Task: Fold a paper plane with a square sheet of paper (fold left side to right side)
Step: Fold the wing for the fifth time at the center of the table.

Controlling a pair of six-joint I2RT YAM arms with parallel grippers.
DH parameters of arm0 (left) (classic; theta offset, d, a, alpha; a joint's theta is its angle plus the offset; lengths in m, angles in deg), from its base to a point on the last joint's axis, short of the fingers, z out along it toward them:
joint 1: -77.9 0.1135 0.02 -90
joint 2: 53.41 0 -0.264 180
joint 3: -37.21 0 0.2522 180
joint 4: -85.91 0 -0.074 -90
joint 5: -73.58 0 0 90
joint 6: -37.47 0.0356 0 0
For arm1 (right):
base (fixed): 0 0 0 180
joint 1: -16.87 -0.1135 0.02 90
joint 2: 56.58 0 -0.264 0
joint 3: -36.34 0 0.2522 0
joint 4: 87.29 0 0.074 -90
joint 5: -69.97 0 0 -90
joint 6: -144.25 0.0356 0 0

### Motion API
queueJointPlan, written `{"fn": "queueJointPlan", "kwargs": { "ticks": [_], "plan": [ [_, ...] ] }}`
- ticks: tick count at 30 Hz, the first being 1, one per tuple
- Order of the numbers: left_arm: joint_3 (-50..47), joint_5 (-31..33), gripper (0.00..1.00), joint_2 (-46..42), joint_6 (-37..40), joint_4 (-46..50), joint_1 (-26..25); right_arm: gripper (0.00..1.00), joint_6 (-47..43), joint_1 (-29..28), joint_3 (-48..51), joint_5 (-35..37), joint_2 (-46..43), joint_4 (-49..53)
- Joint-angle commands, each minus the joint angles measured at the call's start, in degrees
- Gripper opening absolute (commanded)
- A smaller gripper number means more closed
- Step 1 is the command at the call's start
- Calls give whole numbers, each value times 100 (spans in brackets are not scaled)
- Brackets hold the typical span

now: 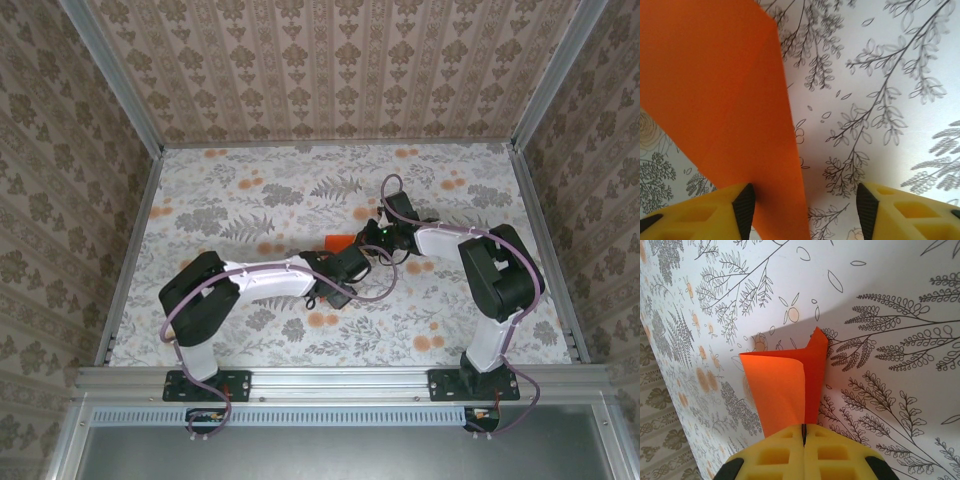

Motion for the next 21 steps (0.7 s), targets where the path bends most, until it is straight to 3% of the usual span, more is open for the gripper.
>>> {"fn": "queueJointPlan", "kwargs": {
  "ticks": [1,10,21],
  "plan": [
    [176,294,54,59,53,199,-23,0,13,-45,-154,45,130,218],
    [162,319,30,112,15,149,-23,0,-71,-58,-207,51,167,328],
    [52,-124,12,2,-127,-86,90,1,-275,-42,-250,37,110,391]
  ]
}}
